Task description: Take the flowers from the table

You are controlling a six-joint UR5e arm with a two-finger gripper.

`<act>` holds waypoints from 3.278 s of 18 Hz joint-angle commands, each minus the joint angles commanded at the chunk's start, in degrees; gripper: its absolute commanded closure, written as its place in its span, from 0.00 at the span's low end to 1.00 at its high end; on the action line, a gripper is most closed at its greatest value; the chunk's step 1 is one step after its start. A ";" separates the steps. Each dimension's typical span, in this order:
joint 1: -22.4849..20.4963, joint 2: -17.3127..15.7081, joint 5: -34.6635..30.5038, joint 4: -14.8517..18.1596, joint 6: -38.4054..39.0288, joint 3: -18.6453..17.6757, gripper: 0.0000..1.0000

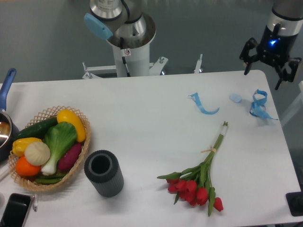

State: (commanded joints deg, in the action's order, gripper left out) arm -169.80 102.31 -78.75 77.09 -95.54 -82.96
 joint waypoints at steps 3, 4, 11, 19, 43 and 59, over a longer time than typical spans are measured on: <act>0.09 -0.18 0.09 -1.24 -0.09 -0.88 0.00; 0.17 -0.18 0.09 -1.32 -0.09 -0.88 0.00; 0.44 -0.26 0.09 -1.76 0.26 -1.50 0.00; 1.75 -0.27 2.46 -9.67 13.16 -6.68 0.00; 16.35 19.42 2.02 -27.42 33.31 -6.07 0.00; 18.81 22.59 1.85 -31.29 32.17 -6.86 0.00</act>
State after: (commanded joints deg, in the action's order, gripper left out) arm -151.00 124.89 -76.90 45.80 -63.36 -89.82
